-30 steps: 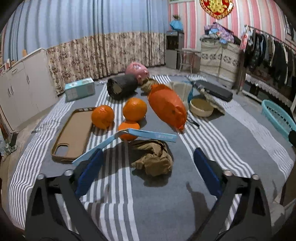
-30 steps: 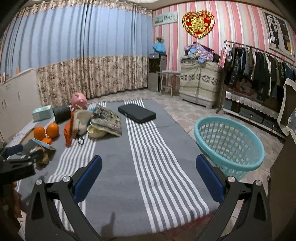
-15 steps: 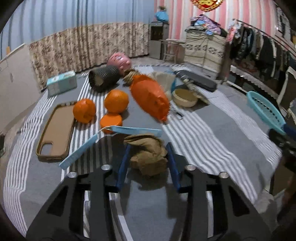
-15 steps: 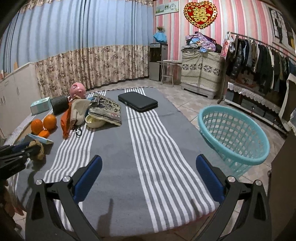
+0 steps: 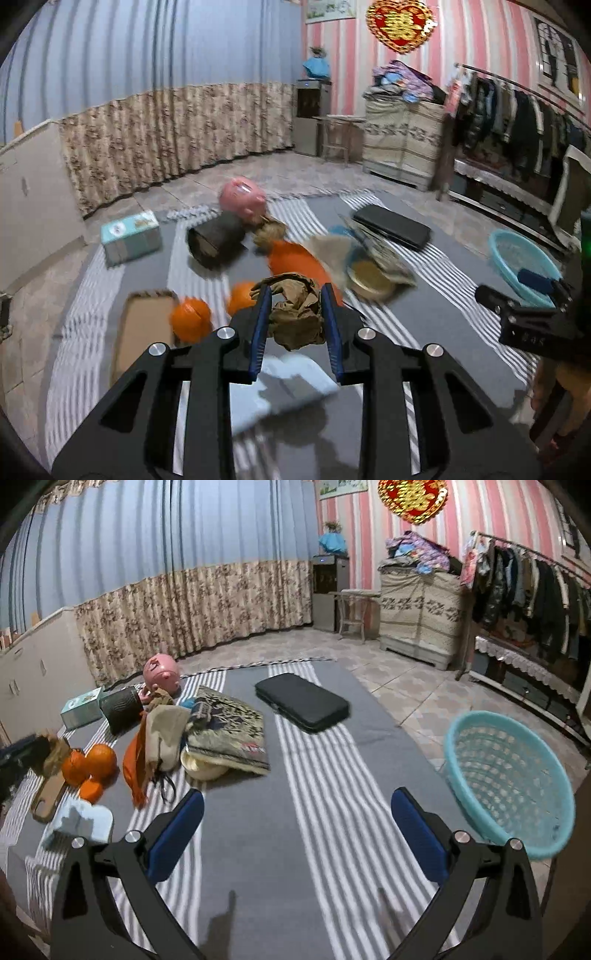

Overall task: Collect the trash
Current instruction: 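Reach the left tool to the crumpled brown paper and grasp it, then grasp the patterned snack packet with the right tool while the left tool lifts the brown paper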

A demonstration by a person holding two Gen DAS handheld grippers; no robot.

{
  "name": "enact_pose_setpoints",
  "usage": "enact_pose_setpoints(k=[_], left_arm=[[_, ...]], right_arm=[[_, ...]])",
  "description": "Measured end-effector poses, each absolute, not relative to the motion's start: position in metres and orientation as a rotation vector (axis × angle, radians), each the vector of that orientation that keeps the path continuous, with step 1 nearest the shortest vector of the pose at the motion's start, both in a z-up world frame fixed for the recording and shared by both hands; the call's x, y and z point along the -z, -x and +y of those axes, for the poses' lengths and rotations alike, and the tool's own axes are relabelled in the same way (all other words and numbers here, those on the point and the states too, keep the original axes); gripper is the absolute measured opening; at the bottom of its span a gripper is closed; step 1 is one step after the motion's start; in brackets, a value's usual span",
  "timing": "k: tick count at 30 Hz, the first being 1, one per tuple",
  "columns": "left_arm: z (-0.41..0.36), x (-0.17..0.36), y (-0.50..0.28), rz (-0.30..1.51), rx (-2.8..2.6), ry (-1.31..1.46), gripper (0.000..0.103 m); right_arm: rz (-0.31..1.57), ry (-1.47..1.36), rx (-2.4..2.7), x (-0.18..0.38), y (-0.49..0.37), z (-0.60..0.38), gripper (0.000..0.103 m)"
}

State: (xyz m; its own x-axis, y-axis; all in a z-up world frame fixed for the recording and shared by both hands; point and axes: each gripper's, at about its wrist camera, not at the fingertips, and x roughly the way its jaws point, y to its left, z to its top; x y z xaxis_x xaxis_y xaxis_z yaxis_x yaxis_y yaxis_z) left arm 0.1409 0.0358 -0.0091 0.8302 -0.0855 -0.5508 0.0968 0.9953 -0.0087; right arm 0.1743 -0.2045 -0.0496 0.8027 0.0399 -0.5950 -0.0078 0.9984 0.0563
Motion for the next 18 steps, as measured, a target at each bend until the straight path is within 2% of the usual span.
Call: enact_pose_setpoints(k=[12, 15, 17, 18], left_arm=[[0.100, 0.010, -0.195, 0.585, 0.010, 0.038, 0.026], [0.110, 0.012, -0.198, 0.581, 0.007, 0.054, 0.026], [0.112, 0.014, -0.197, 0.577, 0.006, 0.053, 0.026], [0.113, 0.014, -0.197, 0.577, 0.003, 0.049, 0.026]], right_arm=[[0.724, 0.054, -0.080, 0.071, -0.247, -0.126, 0.096], [0.754, 0.091, -0.074, 0.078, -0.261, -0.114, 0.081], [0.781, 0.091, -0.083, 0.080, -0.270, -0.112, 0.064], [0.788, 0.087, -0.084, 0.080, -0.274, -0.112, 0.050]])
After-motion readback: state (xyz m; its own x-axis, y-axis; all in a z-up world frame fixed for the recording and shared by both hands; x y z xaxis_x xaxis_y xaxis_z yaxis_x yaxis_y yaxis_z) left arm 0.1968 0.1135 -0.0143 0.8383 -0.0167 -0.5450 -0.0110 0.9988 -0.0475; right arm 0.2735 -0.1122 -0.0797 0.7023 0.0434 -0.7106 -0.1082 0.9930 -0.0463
